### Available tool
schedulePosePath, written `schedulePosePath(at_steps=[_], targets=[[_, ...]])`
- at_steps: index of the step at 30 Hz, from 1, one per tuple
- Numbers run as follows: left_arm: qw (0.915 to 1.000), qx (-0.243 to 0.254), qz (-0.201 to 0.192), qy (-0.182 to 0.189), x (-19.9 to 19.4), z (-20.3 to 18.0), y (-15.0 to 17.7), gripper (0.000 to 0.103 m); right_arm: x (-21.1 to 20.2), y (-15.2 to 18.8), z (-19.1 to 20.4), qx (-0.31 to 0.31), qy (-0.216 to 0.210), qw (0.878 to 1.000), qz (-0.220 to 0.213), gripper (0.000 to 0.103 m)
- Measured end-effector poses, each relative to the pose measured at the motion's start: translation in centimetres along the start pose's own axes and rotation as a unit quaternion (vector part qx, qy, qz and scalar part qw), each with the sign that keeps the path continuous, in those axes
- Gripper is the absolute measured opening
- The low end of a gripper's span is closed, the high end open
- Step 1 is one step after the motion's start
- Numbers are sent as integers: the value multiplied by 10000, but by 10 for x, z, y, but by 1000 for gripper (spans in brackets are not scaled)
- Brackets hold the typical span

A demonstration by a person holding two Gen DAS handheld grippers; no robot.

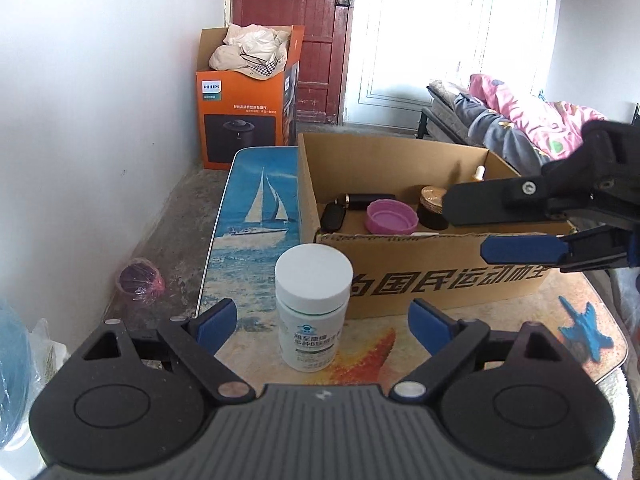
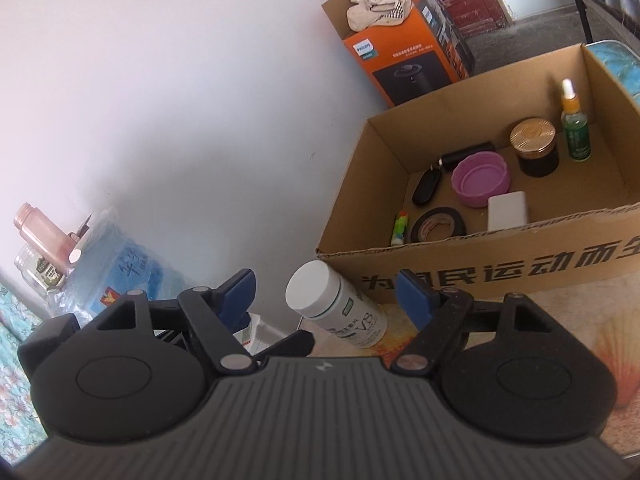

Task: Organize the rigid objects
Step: 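Move the right gripper to the white supplement jar on the table, then close the right gripper around the white supplement jar and lift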

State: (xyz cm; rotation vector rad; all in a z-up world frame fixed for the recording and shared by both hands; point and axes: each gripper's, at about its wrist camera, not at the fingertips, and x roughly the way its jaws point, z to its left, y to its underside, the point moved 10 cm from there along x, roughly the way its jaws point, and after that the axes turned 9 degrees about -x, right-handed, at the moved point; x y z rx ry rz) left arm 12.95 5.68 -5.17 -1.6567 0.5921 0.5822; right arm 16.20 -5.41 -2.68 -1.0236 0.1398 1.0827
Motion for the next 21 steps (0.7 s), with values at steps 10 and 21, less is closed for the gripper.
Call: schedulePosePath(at_steps=[10, 21], targets=[[9997, 87, 190, -100, 41, 13, 8, 84, 72, 7, 4, 322, -31, 9983, 491, 70], [9992, 34, 400, 70, 55, 11, 13, 53, 94, 10, -3, 586, -128, 9960, 657, 51]])
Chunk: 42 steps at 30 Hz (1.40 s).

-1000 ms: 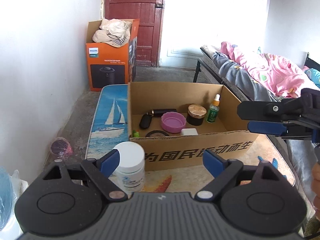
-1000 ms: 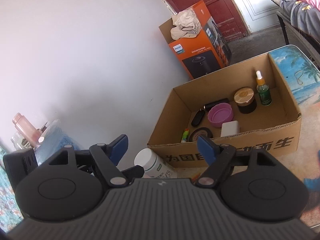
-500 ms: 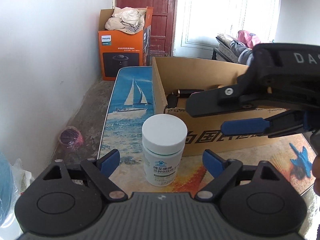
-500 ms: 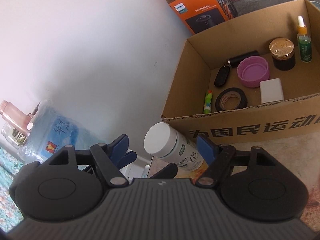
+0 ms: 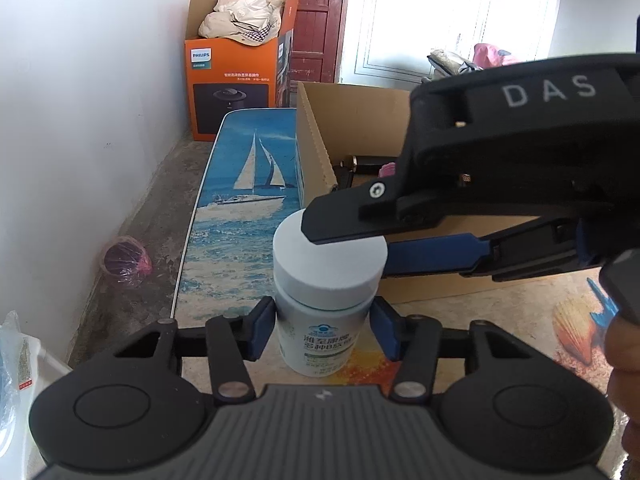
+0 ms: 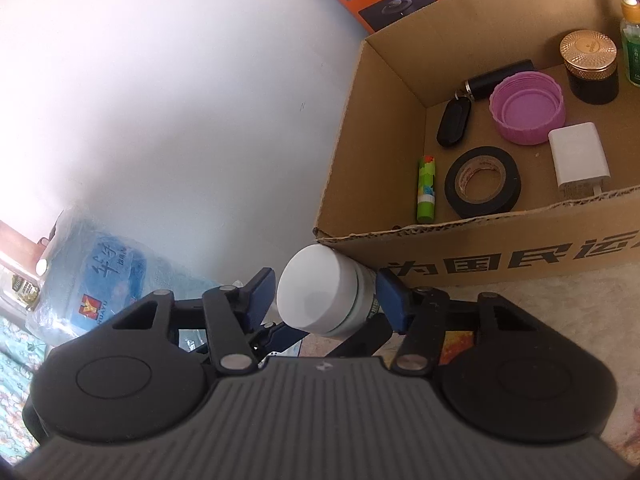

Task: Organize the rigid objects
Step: 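Close the right gripper around the white supplement jar and lift, then carry the supplement jar into the box and open the right gripper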

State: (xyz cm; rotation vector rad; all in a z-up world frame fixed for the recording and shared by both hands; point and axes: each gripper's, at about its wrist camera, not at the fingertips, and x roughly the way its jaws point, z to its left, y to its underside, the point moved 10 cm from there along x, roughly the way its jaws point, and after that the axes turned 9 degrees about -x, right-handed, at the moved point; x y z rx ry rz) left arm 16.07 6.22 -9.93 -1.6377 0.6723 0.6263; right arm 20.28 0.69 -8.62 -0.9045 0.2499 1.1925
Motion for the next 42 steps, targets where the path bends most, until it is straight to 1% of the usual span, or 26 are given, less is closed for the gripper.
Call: schedulePosePath(at_steps=[11, 18, 24, 29, 33, 37, 42], targets=[[10000, 70, 33, -51, -3, -8, 2, 53, -4, 7, -9, 60, 79, 10000, 7, 42], [9999, 142, 44, -45, -7, -16, 6, 53, -16, 13, -12, 89, 84, 9999, -42, 42], [9997, 228, -56, -109, -22, -19, 5, 53, -31, 15, 0, -4, -26, 9999, -110, 42], [9992, 219, -256, -208, -50, -17, -3, 53, -48, 13, 25, -253, -205, 9992, -240, 42], [9977, 237, -555, -309, -79, -16, -18, 53, -65, 5, 52, -501, -417, 9969, -439, 42], [9947, 345, -888, -385, -103, -21, -39, 53, -87, -11, 77, -817, -579, 9924, -713, 42], [9910, 559, -1175, -324, -114, -44, -74, 53, -118, -42, 83, -1038, -584, 9873, -1054, 42]])
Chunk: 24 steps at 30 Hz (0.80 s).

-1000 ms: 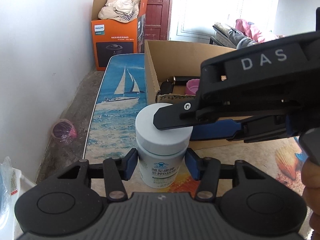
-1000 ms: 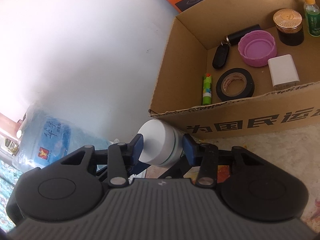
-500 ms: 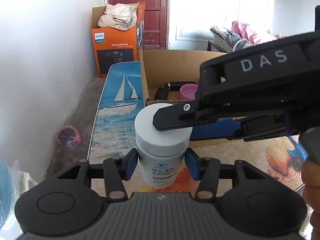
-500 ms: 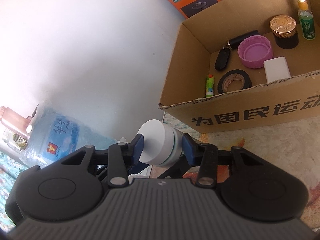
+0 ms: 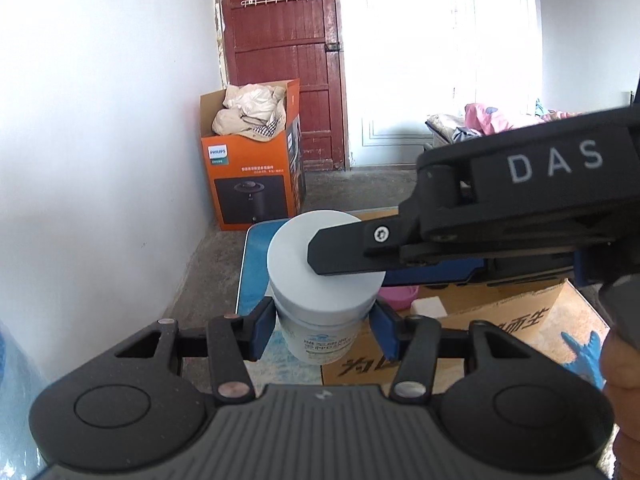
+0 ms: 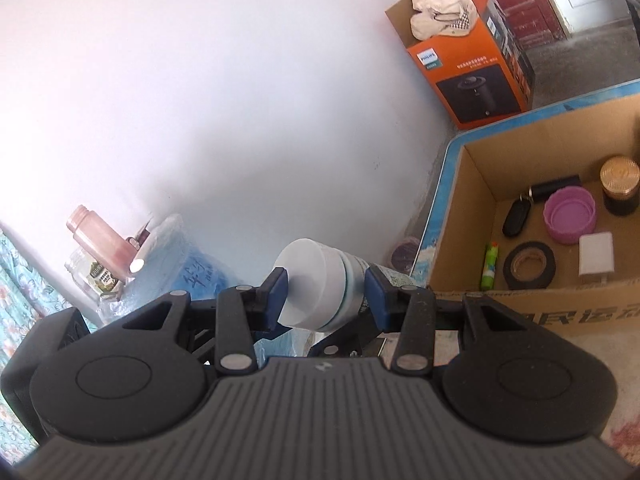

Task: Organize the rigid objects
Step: 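Carry the supplement jar into the box and open the right gripper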

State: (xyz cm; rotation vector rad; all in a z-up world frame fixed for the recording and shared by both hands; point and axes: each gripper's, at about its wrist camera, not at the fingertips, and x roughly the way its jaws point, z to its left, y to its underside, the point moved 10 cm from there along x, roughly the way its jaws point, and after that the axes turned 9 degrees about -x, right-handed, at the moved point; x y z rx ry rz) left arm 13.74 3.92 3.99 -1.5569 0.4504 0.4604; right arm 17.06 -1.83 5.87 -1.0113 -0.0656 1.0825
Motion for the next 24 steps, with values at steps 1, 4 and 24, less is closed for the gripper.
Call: schedulePosePath(at_steps=[1, 4, 24], targets=[[10000, 38, -41, 38, 2, -6, -8, 53, -6, -8, -3, -21, 22, 10000, -56, 43], [9995, 137, -128, 251, 12, -28, -32, 53, -24, -30, -18, -36, 150, 9997, -214, 43], [9764, 341, 1471, 1543, 177, -168, 6, 53, -64, -18, -246, 1341, 1250, 9830, -102, 43]])
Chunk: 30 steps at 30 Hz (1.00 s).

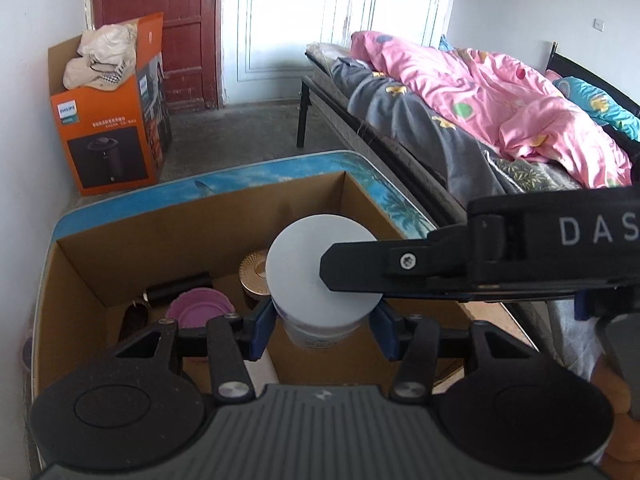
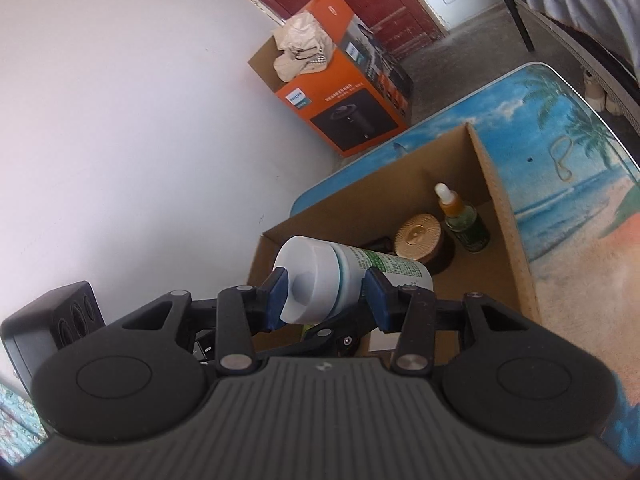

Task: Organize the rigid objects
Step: 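Carry the supplement jar into the box and open the right gripper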

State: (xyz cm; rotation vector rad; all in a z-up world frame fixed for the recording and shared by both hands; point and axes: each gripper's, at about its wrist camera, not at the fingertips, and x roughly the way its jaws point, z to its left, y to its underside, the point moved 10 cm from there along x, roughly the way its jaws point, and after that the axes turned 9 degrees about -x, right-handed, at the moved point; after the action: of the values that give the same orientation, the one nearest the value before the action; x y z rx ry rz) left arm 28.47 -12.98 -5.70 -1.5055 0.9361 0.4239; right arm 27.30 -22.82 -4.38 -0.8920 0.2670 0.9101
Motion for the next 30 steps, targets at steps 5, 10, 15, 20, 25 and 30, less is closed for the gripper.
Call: schedulePosePath(at_steps=[5, 10, 15, 20, 25, 30], targets=[[9992, -89, 393, -32, 33, 1, 12, 53, 25, 13, -33, 248, 54, 9994, 221, 39], [9972, -254, 696, -74, 44, 8, 21, 53, 36, 10, -32, 74, 19, 9995, 296, 37], [9968, -281, 735, -114, 45, 7, 19, 53, 38, 9, -29, -38, 73, 9994, 346, 38], [9964, -318, 787, -81, 44, 4, 19, 53, 36, 8, -26, -94, 173, 9991, 369, 39], [9971, -234, 721, -90, 47, 0, 20, 53, 32, 8, -23, -243, 308, 9986, 364, 40], [9970, -161, 758, -60, 50, -2, 23, 53, 31, 7, -21, -406, 454, 9977, 313, 42]])
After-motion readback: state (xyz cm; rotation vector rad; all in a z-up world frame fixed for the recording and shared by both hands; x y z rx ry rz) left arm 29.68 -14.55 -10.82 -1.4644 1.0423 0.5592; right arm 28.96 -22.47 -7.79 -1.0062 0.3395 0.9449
